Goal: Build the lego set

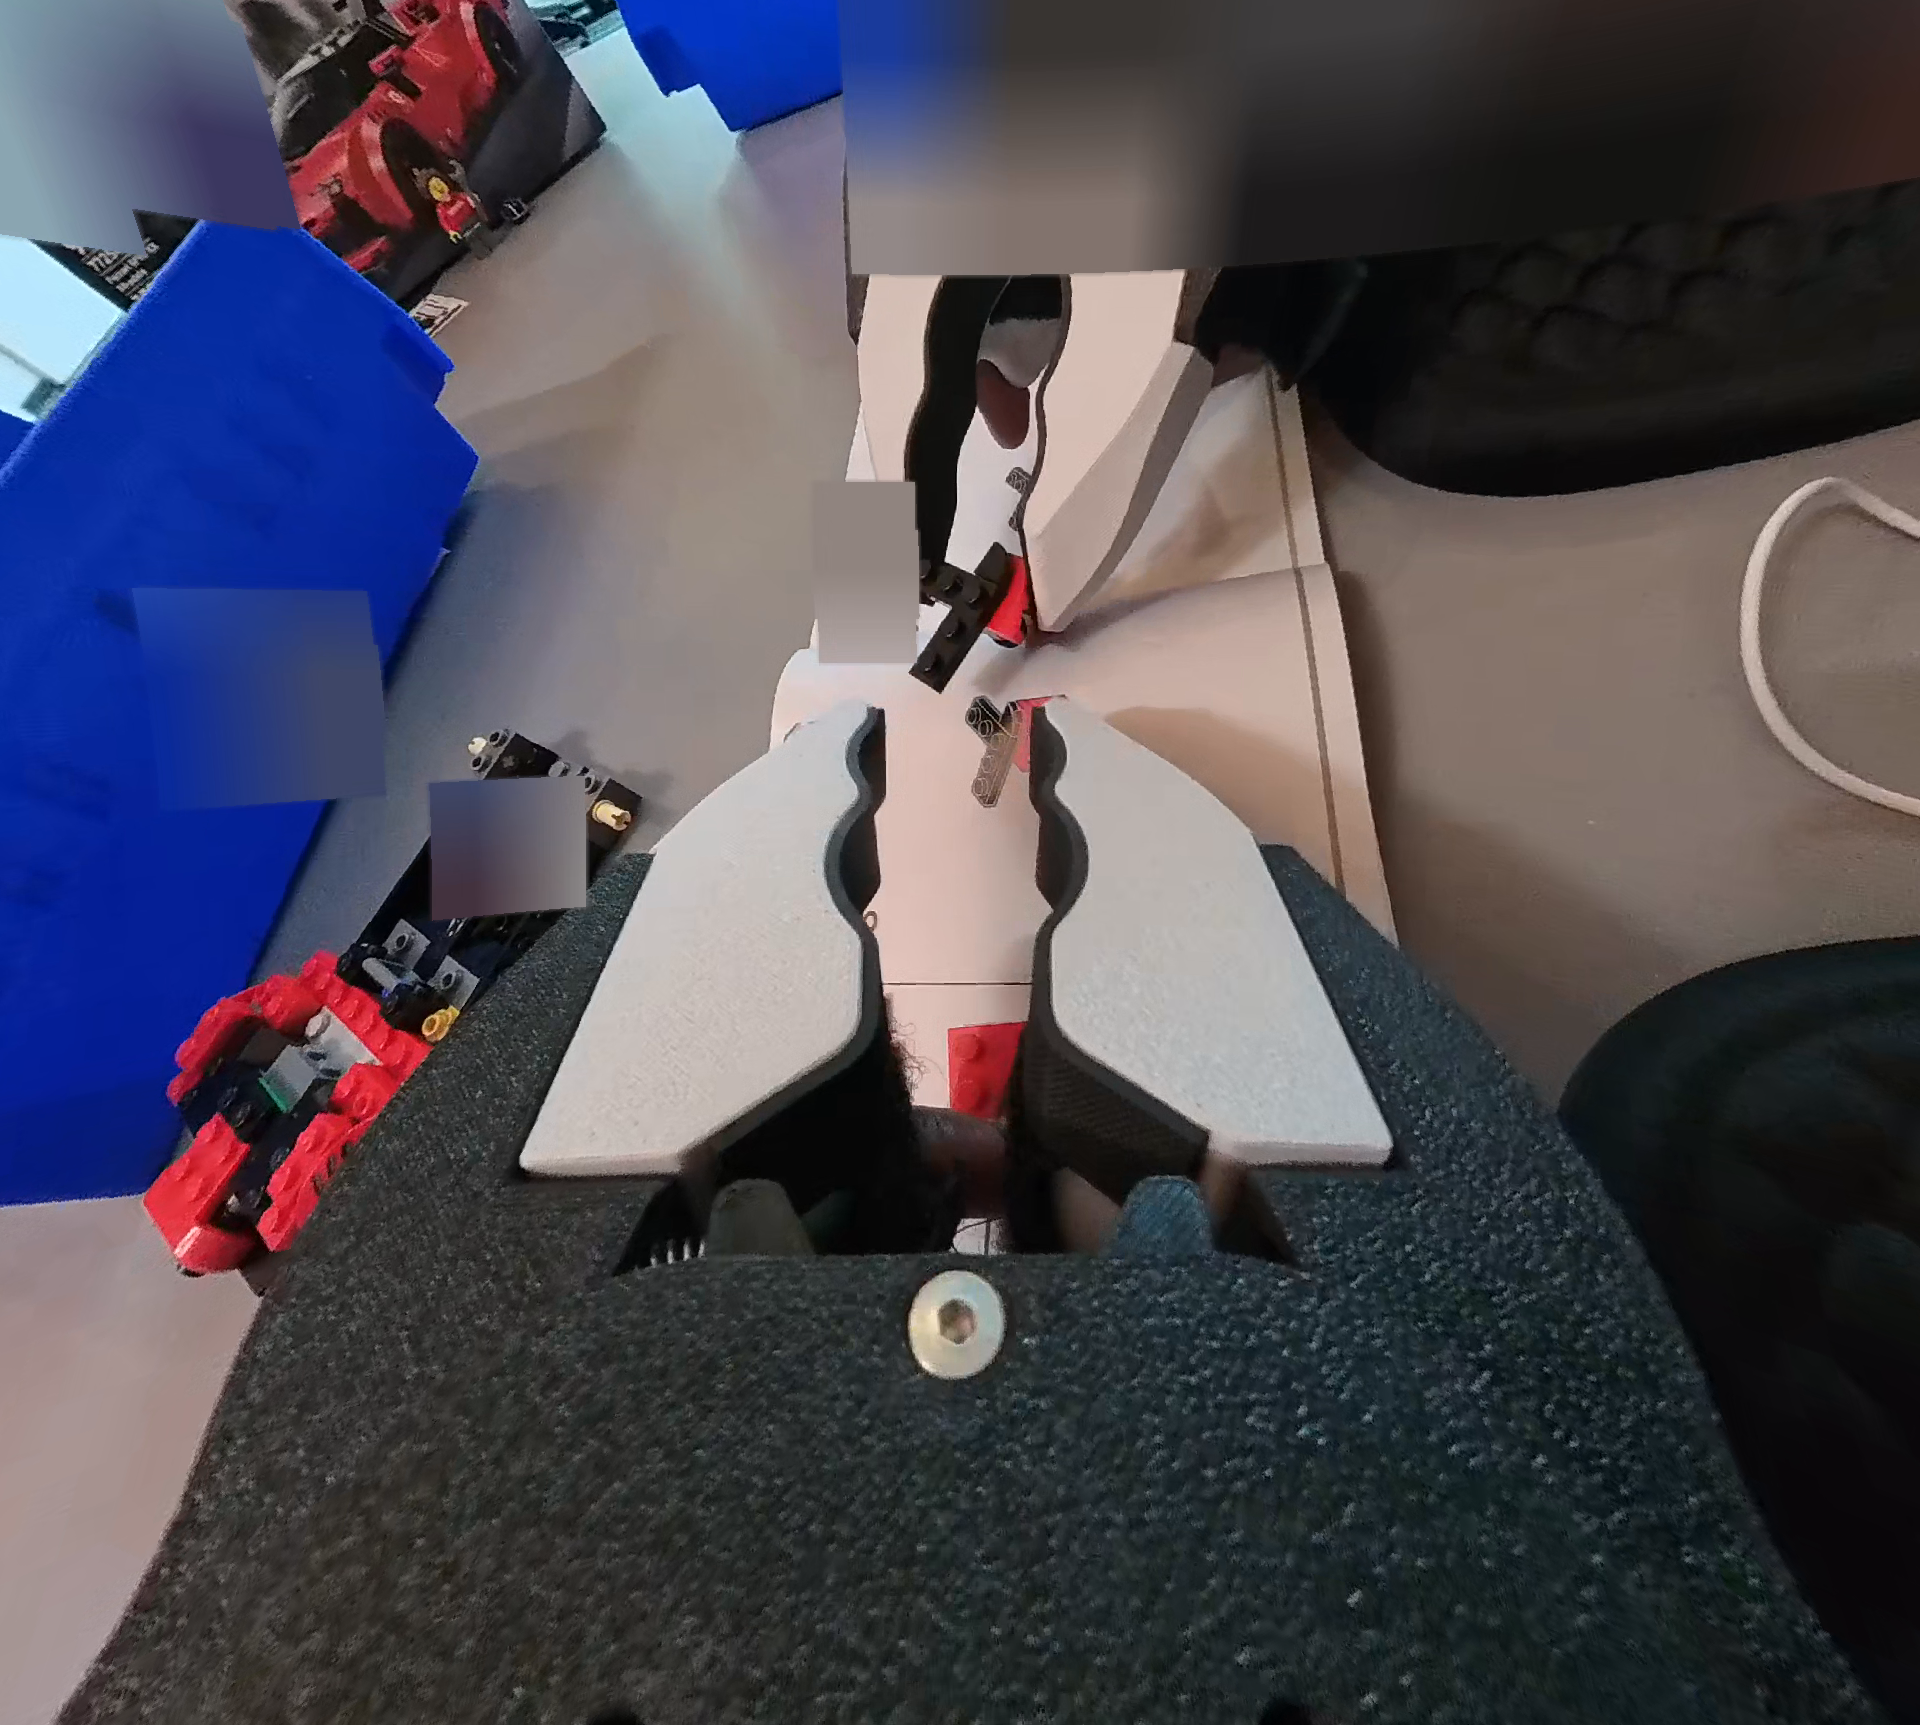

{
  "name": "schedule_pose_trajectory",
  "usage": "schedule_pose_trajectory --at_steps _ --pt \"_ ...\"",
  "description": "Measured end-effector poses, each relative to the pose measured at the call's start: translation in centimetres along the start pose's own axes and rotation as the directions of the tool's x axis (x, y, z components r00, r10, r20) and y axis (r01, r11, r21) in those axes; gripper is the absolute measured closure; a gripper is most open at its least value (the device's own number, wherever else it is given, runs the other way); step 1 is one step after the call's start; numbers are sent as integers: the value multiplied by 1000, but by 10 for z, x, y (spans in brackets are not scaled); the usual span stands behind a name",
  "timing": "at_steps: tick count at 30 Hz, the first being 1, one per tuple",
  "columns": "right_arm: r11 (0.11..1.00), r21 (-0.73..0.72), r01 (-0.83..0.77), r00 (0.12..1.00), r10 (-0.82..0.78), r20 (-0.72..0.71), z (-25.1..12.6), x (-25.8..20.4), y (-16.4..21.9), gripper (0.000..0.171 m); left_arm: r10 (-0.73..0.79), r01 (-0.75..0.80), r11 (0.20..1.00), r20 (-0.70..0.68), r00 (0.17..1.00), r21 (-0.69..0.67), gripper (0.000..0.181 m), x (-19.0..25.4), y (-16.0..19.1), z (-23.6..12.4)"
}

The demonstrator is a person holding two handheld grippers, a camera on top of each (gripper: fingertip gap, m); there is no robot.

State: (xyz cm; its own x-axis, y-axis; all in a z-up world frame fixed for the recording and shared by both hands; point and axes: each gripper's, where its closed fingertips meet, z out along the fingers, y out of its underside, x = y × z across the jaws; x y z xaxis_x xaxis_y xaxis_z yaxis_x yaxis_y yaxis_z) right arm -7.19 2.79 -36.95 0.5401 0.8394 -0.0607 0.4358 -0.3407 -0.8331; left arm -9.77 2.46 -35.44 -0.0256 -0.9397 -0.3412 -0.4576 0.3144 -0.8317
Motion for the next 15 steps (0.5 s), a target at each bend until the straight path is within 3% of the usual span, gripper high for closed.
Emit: schedule_pose_trajectory --at_steps 15 --pt "1000 -8 -5 1000 5 11 0 -1 1 143 22 -22 999 -5 1000 -27 155 2 3 2"
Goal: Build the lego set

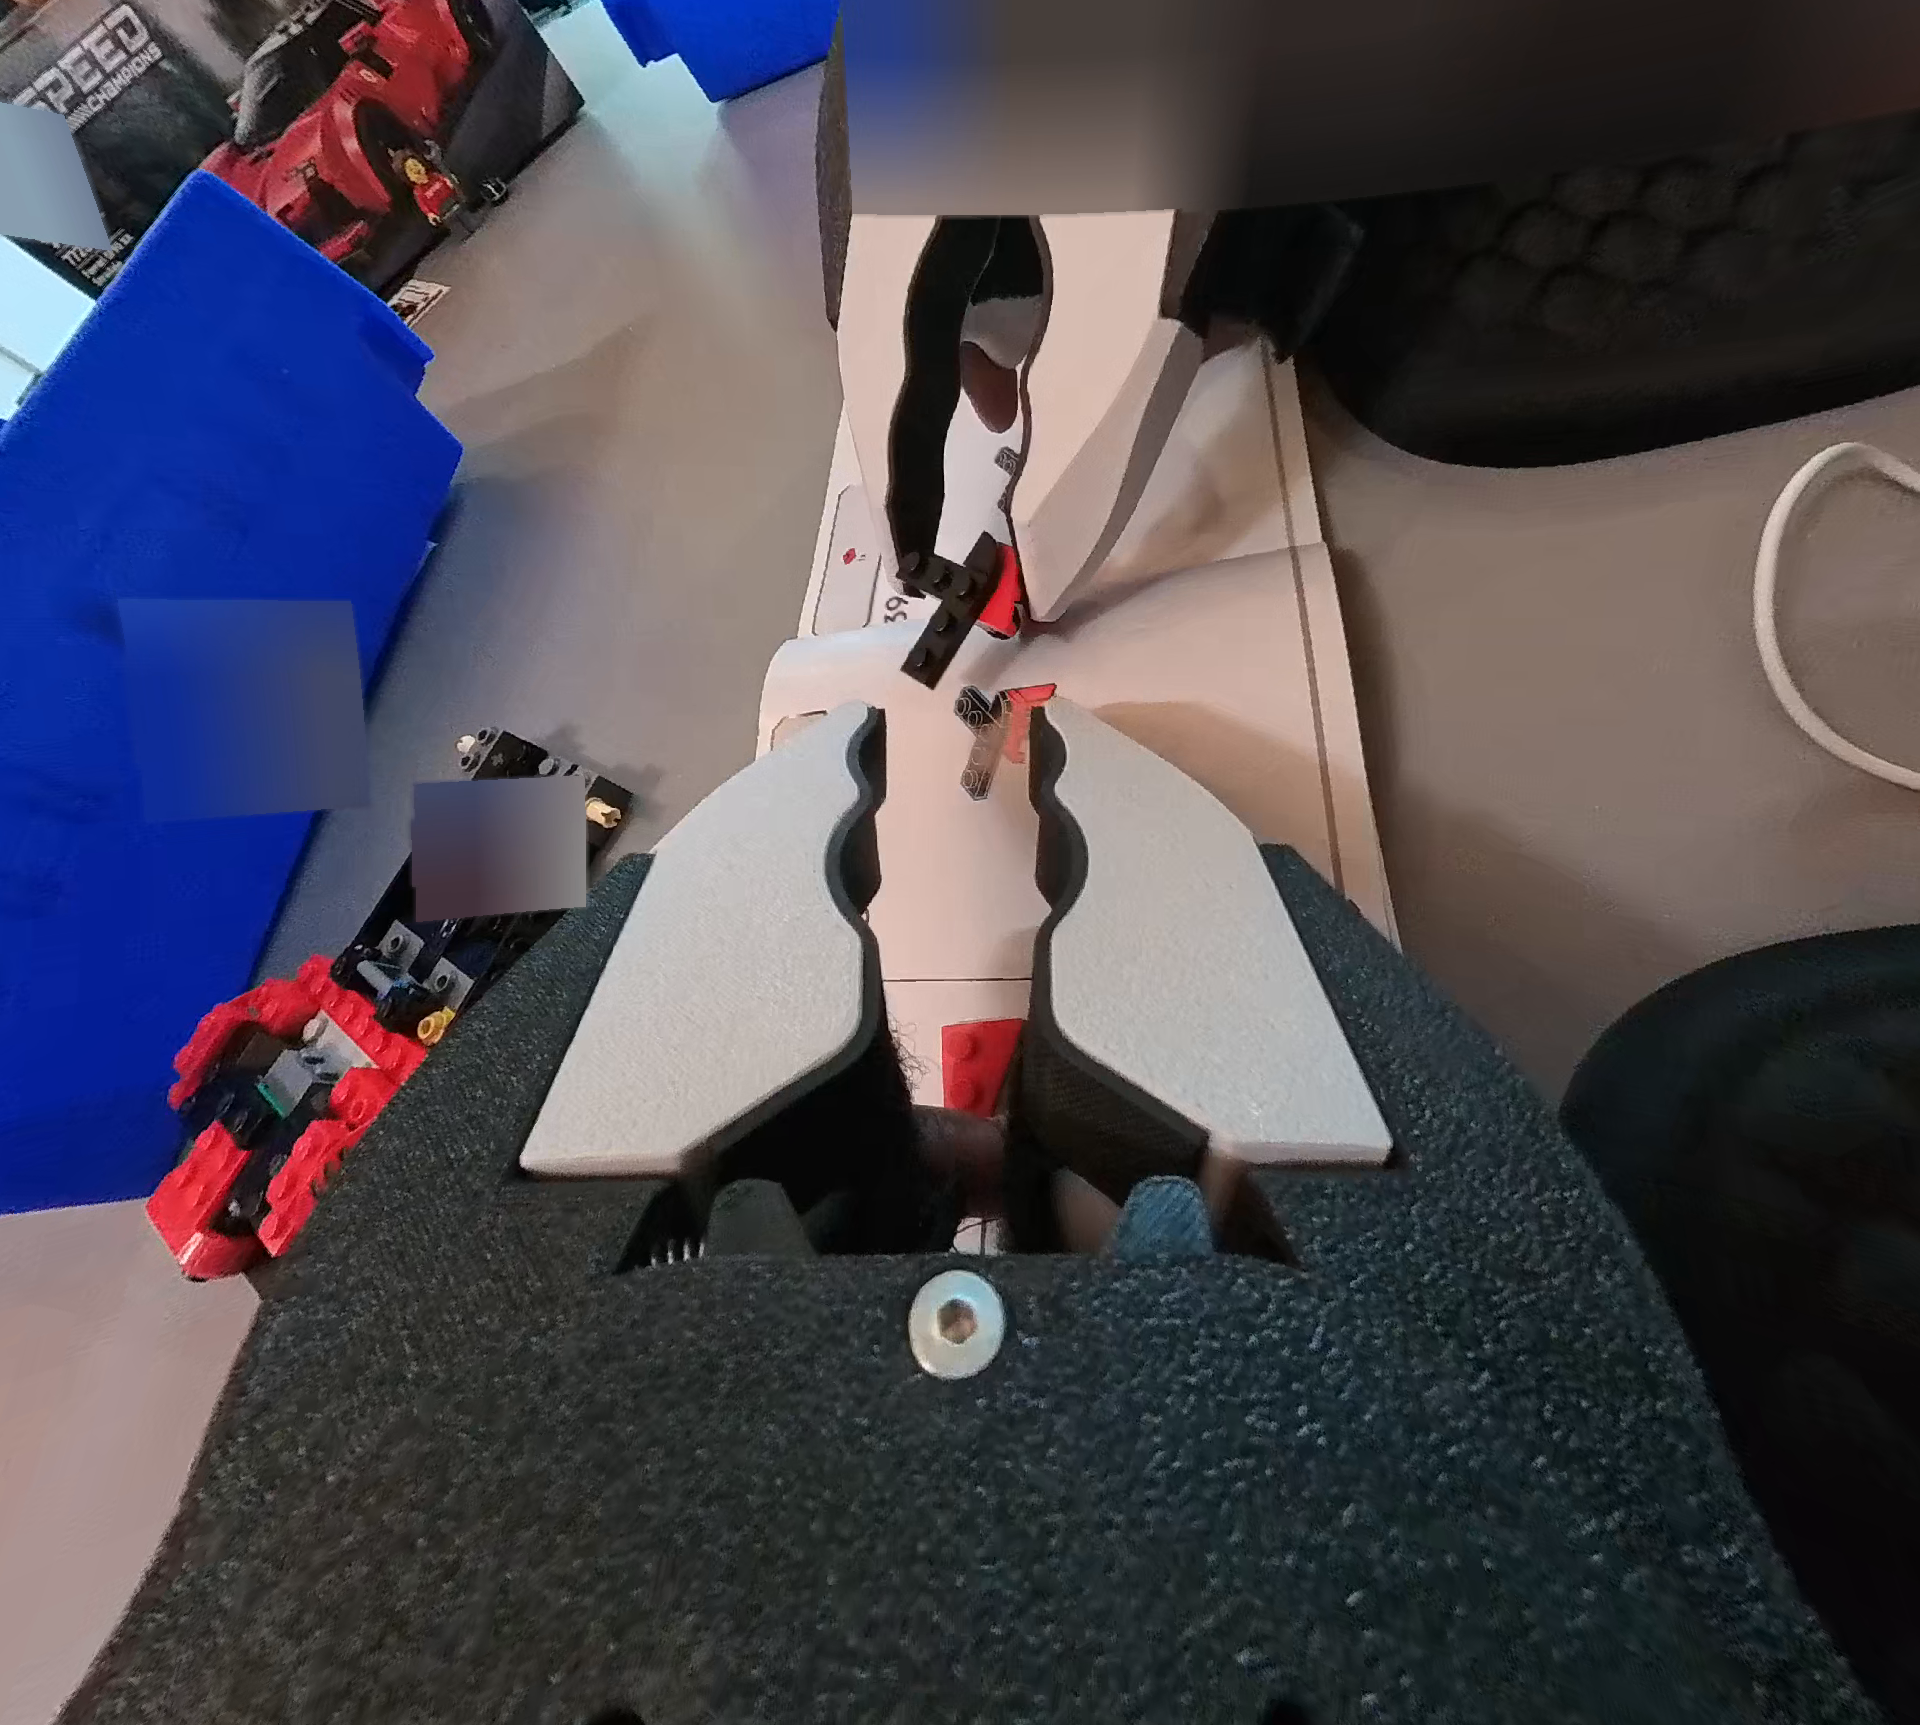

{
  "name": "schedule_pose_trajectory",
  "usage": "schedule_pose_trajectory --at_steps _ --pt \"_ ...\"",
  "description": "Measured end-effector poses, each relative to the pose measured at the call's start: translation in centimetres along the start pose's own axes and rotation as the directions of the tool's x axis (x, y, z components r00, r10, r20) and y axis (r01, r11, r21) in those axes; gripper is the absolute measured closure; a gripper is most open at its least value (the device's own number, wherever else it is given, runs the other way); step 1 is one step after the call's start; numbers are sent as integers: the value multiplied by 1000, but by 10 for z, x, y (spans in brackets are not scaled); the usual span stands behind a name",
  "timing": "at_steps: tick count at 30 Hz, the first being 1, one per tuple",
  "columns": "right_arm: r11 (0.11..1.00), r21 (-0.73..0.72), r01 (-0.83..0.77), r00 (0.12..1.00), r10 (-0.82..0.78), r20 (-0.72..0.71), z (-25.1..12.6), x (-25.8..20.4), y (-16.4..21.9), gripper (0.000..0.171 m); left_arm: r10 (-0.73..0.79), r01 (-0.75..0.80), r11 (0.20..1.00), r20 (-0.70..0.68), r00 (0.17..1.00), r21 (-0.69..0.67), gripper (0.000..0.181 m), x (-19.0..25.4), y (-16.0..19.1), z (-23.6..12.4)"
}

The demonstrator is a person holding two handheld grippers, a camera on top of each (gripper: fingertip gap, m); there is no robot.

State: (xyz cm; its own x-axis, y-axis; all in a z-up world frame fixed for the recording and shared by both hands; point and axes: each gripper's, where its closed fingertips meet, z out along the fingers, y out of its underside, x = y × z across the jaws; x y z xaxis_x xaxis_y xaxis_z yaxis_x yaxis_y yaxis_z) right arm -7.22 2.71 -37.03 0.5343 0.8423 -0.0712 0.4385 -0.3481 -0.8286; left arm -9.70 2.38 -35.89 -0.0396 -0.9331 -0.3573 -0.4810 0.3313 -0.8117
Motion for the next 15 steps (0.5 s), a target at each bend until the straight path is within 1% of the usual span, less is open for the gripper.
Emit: schedule_pose_trajectory --at_steps 15 --pt "1000 -2 -4 1000 4 9 0 -1 0 143 23 -23 999 -9 1000 -23 156 3 2 2"
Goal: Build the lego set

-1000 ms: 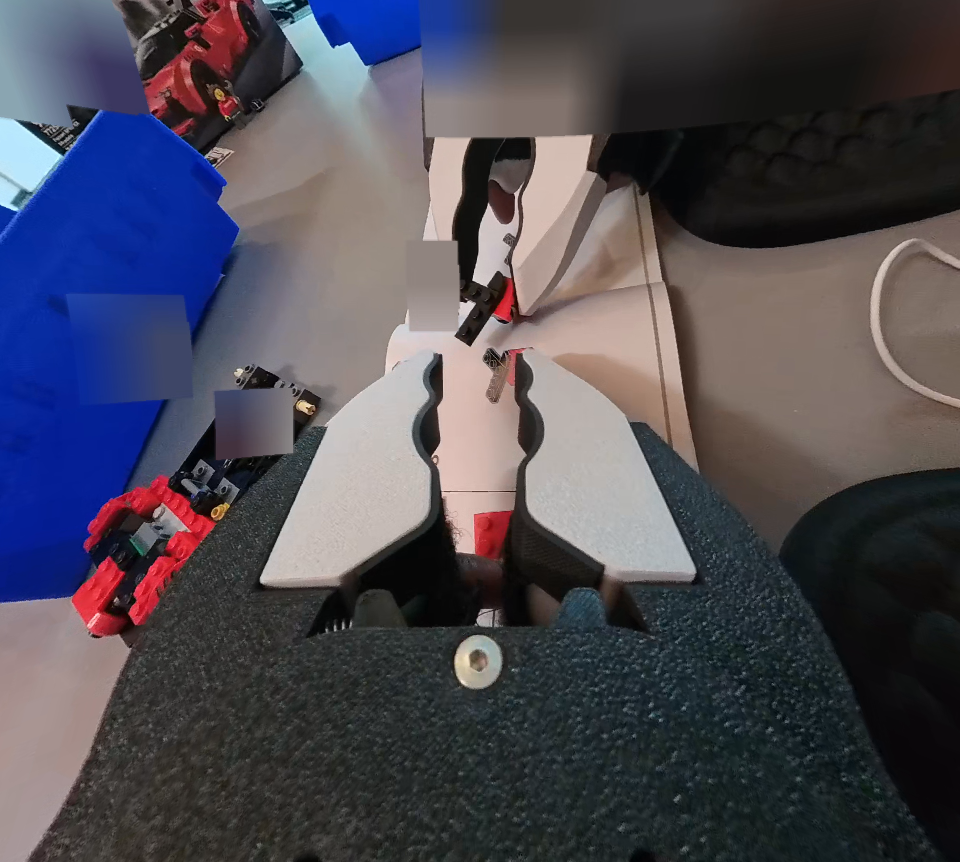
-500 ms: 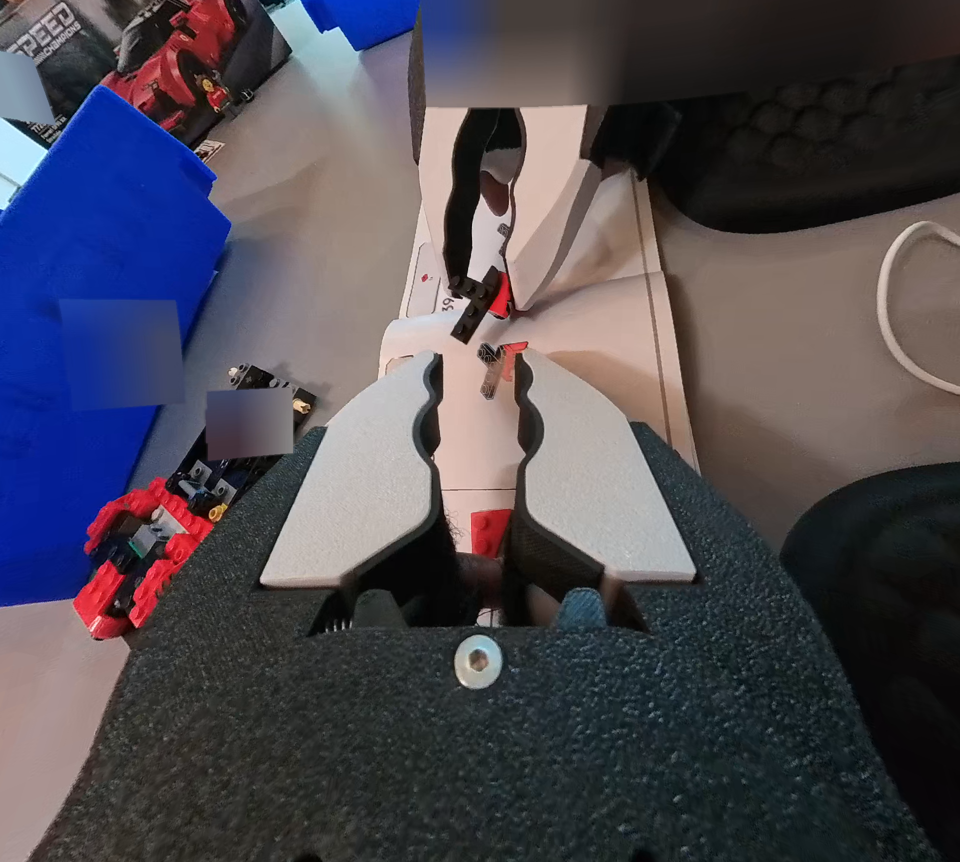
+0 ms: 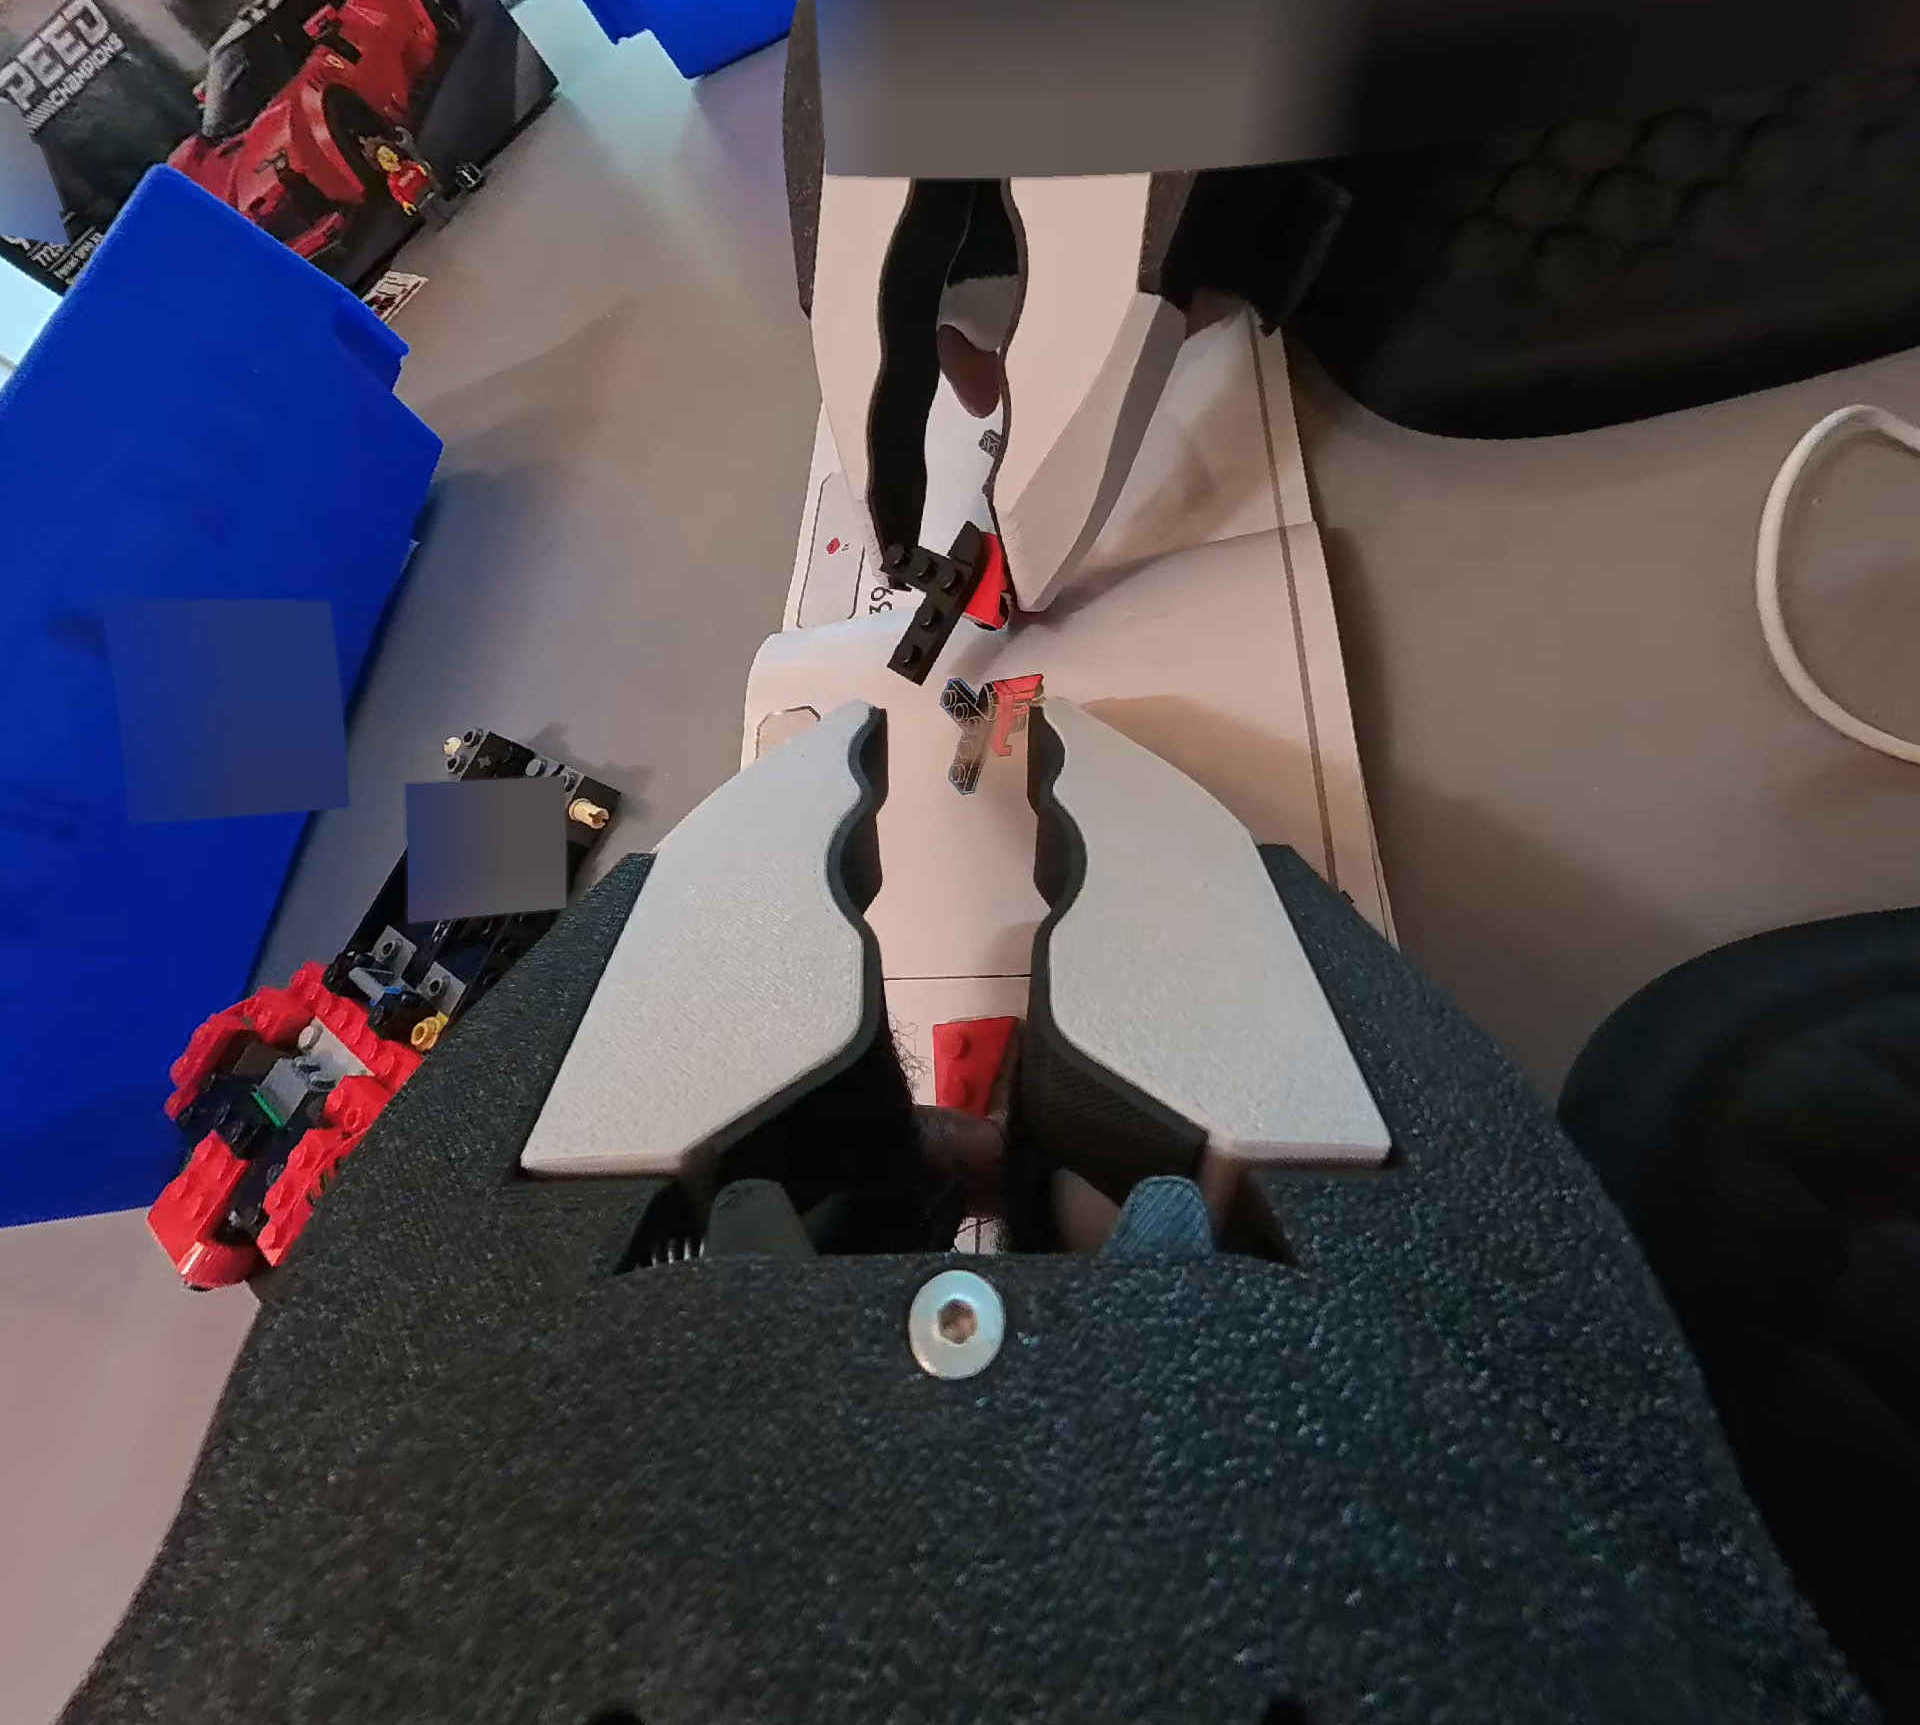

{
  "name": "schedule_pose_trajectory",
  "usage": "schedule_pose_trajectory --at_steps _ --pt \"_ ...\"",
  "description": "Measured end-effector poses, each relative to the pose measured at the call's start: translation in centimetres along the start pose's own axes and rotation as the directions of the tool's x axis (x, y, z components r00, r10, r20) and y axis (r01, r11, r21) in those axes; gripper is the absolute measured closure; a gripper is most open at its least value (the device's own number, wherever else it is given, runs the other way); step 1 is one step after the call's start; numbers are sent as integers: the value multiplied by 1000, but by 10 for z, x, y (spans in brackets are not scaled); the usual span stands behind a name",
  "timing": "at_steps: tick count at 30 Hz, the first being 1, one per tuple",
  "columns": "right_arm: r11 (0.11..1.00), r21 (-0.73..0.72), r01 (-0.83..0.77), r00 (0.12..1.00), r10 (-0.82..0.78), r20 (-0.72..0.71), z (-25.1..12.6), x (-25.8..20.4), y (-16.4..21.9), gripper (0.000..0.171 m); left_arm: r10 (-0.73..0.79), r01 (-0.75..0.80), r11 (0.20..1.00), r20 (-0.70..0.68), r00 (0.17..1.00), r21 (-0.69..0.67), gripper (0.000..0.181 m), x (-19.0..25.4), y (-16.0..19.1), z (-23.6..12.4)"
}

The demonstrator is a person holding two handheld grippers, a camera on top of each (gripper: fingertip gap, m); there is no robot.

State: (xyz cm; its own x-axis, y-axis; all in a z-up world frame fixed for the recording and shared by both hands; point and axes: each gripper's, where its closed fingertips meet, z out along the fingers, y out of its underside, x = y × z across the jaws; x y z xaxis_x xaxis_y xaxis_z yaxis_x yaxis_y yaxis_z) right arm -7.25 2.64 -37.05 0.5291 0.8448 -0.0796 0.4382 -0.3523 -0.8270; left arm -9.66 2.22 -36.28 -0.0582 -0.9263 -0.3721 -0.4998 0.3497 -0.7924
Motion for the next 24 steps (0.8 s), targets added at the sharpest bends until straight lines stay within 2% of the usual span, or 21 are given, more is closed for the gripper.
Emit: schedule_pose_trajectory --at_steps 20,24 --pt "1000 4 0 1000 0 4 0 -1 0 143 22 -22 1000 -12 1000 -20 155 3 2 2" --pt "996 76 -52 999 53 -4 -6 5 -8 144 30 -30 999 -15 999 -37 155 4 5 3"
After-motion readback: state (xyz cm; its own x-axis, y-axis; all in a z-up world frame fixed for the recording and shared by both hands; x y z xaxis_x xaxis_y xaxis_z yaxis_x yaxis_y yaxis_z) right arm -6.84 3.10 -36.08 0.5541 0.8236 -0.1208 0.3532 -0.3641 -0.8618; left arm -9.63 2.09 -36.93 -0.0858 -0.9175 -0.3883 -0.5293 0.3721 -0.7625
